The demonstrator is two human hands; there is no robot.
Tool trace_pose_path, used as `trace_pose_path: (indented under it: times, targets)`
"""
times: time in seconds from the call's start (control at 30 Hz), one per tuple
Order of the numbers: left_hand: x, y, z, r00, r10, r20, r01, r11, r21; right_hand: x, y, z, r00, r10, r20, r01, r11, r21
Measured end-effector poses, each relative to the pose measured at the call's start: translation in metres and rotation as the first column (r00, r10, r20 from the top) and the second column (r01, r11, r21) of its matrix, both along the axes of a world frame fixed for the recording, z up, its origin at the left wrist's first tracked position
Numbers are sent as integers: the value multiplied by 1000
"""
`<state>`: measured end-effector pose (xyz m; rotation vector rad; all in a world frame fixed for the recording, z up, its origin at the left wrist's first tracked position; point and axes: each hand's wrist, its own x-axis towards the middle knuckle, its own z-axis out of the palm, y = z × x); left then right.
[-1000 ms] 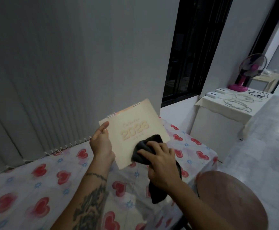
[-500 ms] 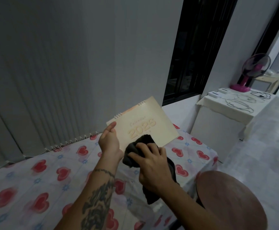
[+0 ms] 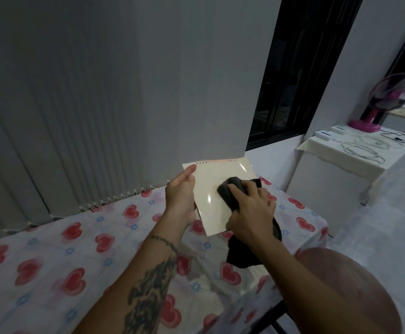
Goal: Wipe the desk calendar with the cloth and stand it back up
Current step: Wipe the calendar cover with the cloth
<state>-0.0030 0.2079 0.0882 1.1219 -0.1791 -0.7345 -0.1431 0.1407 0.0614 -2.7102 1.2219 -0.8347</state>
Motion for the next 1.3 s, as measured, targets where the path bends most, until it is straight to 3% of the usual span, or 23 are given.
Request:
trace_pose_path:
  times: [0.07,0.17,0.33,0.5,0.63,0.8,0.97,1.03,1.2,1.3]
  targets:
    - [0,-2,0,1000,-12,12,12,1000,9,0,15,-6,996,80,37,-77,995,-55]
    - [1,-5,-7,999,-32,37,30,999,42,-2,35,-13,976,217,-34,-219,965,-147]
    - [4,2,-14,998,-64,-14,65,995,69,-23,35,-20,911,367,-188,-396,906,-148]
    - [4,7,-13,992,-74,-99,75,997,5,-35,25,-22,878,419,-231,-456,878,-144]
    - [8,12,-13,994,-55,-99,57,998,15,-42,17,-24,891,396,-223,-432,890,-146]
    - [17,17,-2,1000,-20,-7,20,999,42,-46,-8,-14,989,146,-34,-148,987,-65]
    - [0,4,-6,993,-24,115,19,999,47,-13,-15,12,1000,-5,16,5,1000,-23]
    - [-7,-2,-9,981,24,192,-35,998,57,-1,-7,14,999,39,18,-39,999,-9]
    - [-3,-1,-16,970,94,225,-103,994,29,2,4,5,924,369,-100,-379,916,-127]
    - [-3,4,-19,960,91,263,-100,995,21,1,-17,6,967,249,48,-246,968,-57]
